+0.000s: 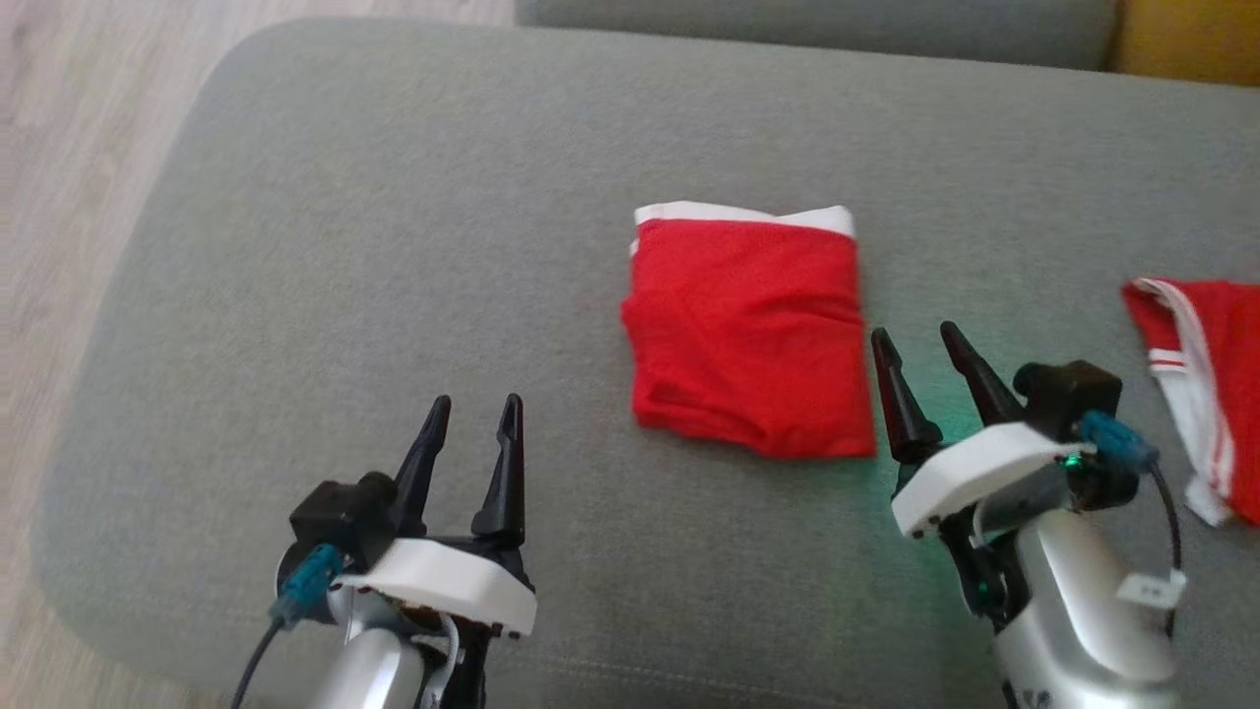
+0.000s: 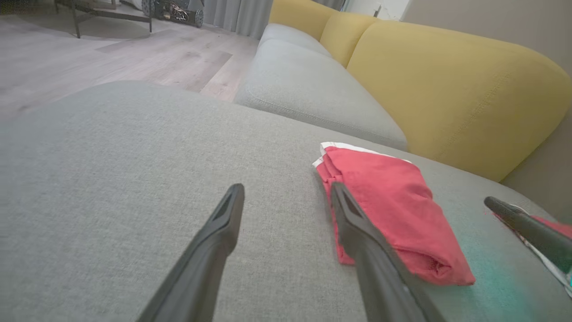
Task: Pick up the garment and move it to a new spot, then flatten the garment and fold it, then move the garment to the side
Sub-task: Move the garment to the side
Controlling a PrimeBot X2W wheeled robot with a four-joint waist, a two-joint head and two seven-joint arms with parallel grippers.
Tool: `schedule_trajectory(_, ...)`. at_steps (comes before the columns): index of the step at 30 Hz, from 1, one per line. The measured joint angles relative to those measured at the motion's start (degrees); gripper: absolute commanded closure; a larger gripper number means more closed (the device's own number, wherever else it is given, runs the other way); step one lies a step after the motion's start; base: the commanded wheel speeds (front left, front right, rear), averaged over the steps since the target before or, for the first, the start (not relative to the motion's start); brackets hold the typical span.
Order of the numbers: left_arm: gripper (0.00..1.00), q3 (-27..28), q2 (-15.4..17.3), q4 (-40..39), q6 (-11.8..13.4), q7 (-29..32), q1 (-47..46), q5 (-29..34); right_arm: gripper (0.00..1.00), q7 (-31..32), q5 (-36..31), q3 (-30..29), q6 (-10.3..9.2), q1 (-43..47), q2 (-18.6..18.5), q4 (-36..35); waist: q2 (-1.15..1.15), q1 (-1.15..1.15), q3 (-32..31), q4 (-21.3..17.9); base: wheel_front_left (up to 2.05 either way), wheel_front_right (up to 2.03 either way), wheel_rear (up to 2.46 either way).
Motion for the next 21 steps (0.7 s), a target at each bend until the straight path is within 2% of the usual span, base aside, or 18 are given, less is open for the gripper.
schedule_trajectory(6,0.0,-1.25,0.01,0.16,0.09,0.0,-0.81,-0.33,0.0,2.99,6.0,-0.47,0.0,-4.94,-0.03,8.01,0.0,0.0,2.26,3.61,0.0,0.0,0.0)
schedule_trajectory(15,0.0,-1.85,-0.01,0.14,0.59,0.0,-1.89,-0.9,0.0,4.5,6.99,-2.82,0.0,-11.07,-0.27,17.77,0.0,0.0,4.7,6.93,0.0,0.0,0.0)
schedule_trajectory(16,0.0,-1.83,-0.01,0.13,0.68,0.0,-2.09,-1.2,0.61,4.69,7.48,-2.35,0.0,-11.65,-0.37,18.3,0.0,0.0,4.77,6.99,0.0,0.0,0.0)
schedule_trajectory(17,0.0,-1.83,-0.01,0.1,0.93,0.0,-2.15,-1.25,1.0,4.75,7.84,-1.59,0.0,-12.16,-0.48,18.64,0.0,0.0,4.78,6.95,0.0,0.0,0.0)
schedule_trajectory(21,0.0,-1.82,-0.01,0.1,1.07,0.0,-2.14,-1.25,1.0,2.8,6.54,2.42,0.0,-12.82,-0.91,20.04,0.0,0.0,4.59,6.1,0.0,0.0,0.0)
